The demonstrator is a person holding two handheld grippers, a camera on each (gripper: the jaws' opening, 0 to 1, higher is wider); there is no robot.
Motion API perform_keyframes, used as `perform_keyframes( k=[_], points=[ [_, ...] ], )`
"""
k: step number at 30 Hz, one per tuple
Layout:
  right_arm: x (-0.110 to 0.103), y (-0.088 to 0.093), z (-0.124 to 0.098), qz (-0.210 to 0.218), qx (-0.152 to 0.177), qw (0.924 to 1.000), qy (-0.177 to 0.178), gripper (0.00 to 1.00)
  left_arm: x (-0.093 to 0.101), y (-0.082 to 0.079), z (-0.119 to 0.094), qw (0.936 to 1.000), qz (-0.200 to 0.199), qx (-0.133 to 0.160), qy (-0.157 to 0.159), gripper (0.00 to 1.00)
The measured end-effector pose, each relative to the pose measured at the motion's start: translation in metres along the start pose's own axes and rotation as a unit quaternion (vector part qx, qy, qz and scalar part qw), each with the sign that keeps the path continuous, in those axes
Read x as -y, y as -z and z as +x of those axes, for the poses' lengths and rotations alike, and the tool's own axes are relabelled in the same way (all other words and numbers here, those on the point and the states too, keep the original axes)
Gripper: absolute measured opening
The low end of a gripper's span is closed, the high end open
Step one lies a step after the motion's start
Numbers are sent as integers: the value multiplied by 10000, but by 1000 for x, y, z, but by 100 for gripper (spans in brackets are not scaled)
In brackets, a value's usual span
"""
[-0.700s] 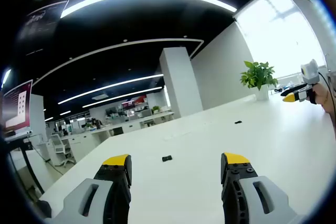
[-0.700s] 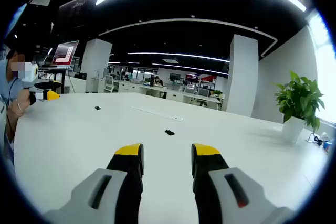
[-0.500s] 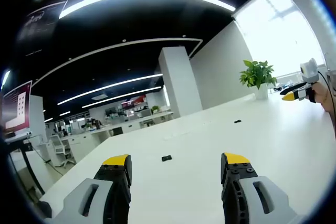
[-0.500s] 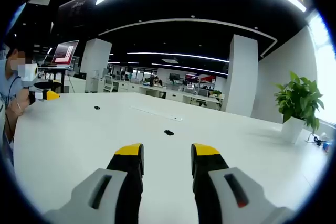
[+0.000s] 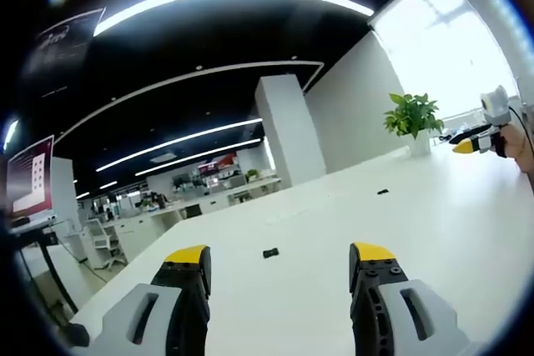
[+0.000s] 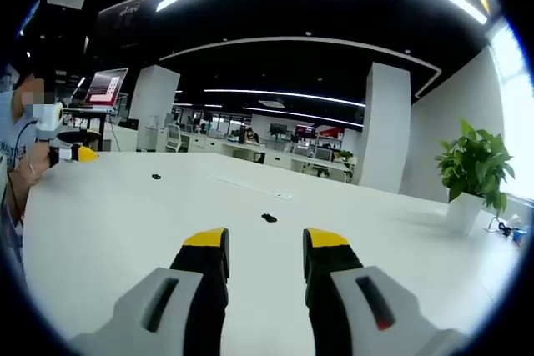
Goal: Snap the two parts of the plastic buckle together until the buckle closes and remains connected.
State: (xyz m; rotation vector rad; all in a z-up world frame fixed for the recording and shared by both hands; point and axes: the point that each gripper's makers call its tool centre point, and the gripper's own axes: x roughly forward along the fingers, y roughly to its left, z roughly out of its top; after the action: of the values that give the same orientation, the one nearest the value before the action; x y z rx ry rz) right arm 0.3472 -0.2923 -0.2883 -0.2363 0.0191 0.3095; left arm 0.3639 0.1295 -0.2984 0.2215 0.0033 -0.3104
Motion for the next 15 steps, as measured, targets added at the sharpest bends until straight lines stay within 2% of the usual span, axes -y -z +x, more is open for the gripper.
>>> perform_keyframes(
  k=[5, 15],
  points=[
    [-10, 1, 3, -60, -49, 9997, -236, 36, 0, -2, 0, 10000, 41, 16, -44, 65],
    [-9, 2, 3, -185, -131, 9995, -240, 36, -2, -3, 0, 9999, 89, -8, -120, 64]
  ],
)
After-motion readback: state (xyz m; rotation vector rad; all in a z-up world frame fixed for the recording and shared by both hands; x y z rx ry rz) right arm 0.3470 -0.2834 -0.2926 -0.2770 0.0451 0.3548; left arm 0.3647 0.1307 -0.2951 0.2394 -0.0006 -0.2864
